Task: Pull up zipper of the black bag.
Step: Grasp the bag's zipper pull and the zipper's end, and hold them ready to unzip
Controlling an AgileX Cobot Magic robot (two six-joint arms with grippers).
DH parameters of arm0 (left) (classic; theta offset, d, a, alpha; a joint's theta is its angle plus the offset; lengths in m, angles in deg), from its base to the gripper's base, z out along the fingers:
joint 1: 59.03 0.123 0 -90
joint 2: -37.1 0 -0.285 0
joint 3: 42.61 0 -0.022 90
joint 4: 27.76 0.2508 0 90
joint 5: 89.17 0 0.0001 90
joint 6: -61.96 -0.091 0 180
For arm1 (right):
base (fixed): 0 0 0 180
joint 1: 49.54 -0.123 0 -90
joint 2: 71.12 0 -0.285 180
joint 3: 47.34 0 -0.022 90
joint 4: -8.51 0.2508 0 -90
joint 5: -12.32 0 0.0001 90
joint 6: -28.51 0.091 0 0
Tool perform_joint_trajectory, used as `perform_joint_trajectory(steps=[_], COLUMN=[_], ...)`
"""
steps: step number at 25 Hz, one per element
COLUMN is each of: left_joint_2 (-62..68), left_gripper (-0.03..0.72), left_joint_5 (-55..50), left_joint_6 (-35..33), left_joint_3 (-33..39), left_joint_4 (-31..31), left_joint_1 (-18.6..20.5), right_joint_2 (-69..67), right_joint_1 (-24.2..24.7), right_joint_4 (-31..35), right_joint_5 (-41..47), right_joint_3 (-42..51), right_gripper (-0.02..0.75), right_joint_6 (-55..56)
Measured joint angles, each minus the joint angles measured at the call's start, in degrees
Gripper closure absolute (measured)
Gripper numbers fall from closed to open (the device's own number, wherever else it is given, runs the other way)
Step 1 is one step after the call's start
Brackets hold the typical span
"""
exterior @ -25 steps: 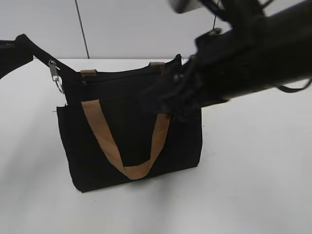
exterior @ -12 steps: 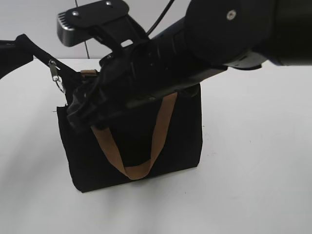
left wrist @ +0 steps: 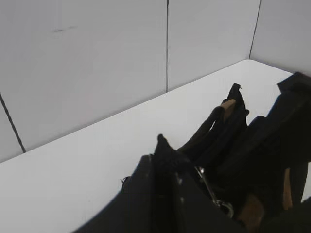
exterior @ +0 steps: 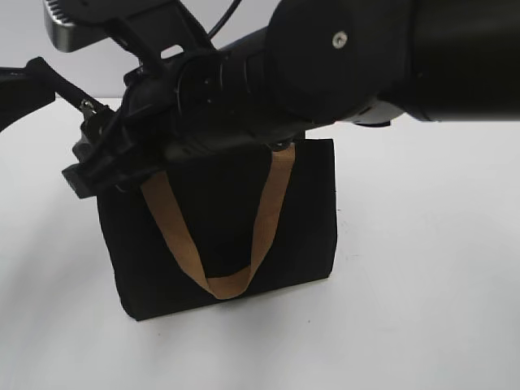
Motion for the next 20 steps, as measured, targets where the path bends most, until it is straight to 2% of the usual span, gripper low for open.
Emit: perform_joint_trajectory(steps=[4,11,20], left_joint_2=[0.0,0.0,0.0], left_gripper=[0.659,0.659,0.659], left_joint_5=[0.0,-0.3,-0.7], left_joint_6=[0.0,0.0,0.0], left_joint_3=[0.0,0.0,0.0], left_joint_4=[0.0,0.0,0.0], left_joint_1=[0.0,0.0,0.0], right_joint_2=[-0.4,-0.3,-1.6], right_joint_1=[0.0,-0.1,-0.1], right_joint_4=[0.0,0.0,0.1], right_joint_5=[0.4,6.1,5.1], right_joint_3=[-0.2,-0.2,-1.2], right_gripper=[0.348,0.349,0.349], right_joint_6=[0.2,2.8,3.8])
